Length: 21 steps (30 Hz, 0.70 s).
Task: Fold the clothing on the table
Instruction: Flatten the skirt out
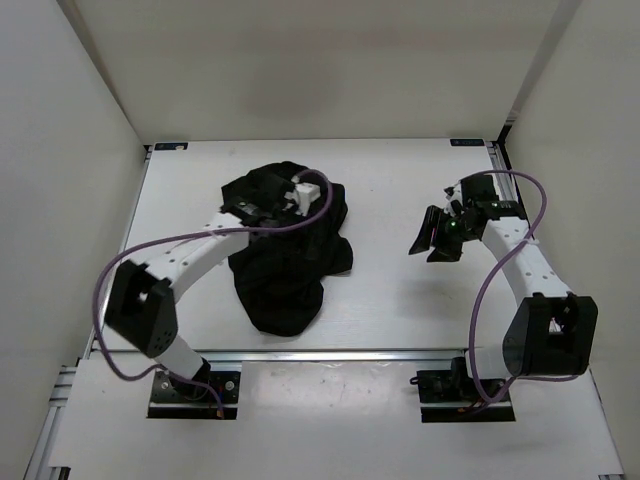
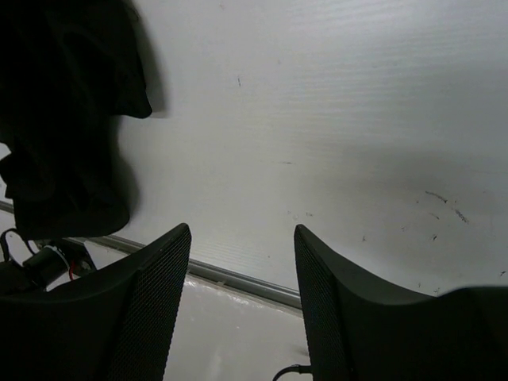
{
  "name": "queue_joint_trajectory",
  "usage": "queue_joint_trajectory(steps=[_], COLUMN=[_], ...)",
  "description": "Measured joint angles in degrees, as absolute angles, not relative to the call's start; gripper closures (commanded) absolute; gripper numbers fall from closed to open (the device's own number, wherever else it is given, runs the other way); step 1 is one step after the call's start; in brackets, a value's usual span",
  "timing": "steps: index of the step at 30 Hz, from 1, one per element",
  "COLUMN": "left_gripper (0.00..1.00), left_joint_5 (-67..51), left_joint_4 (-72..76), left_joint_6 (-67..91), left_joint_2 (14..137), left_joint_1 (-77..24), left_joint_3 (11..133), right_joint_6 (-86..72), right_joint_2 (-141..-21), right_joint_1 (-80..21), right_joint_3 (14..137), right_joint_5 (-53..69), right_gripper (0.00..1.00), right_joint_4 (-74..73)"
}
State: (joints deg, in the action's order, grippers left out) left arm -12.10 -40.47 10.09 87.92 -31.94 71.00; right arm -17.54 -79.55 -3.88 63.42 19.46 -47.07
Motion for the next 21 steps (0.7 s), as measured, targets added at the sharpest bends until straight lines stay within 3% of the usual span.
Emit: queue_joint_trajectory(steps=[5,8,9,11,12,17,21], left_gripper=[0.08,0.11,0.15,0.59,1.00,1.00,1.00], left_joint_5=[-9.1,-4.0,-1.7,2.9,5.0,11.6,1.4], left_joint_4=[-36.4,-34.8,-34.3,-33.3,-32.8,-36.6,-41.8], left_joint_6=[10.7,11.7,12.0,12.6,12.8,11.2,7.8], left_joint_2=[97.3,99.6,100.1,100.9,101.4,107.2,112.3], left_joint_1=[-38.3,-40.1,-40.7,-41.8,-42.4,-45.9,-49.7], left_joint_3=[74.3,74.3,74.3,74.3,74.3,81.5,100.9], right_joint_6=[-17.3,-17.1,-17.0,-16.7,-16.5,-15.9,-15.8], right_joint_2=[-77.2,-75.6,-75.0,-73.9,-73.6,-73.4,-73.2], right_joint_1=[-3.4,-2.3,-1.9,-1.0,-0.7,-0.3,0.5], right_joint_3=[61.4,60.1,59.7,58.8,58.5,58.0,57.2], right_joint_5=[19.7,19.8,19.9,20.0,20.1,20.2,21.0], right_gripper=[0.40,0.40,0.40,0.40,0.40,0.40,0.40], right_joint_4=[-47.9,-48.1,-48.2,-48.3,-48.3,-48.4,-48.1])
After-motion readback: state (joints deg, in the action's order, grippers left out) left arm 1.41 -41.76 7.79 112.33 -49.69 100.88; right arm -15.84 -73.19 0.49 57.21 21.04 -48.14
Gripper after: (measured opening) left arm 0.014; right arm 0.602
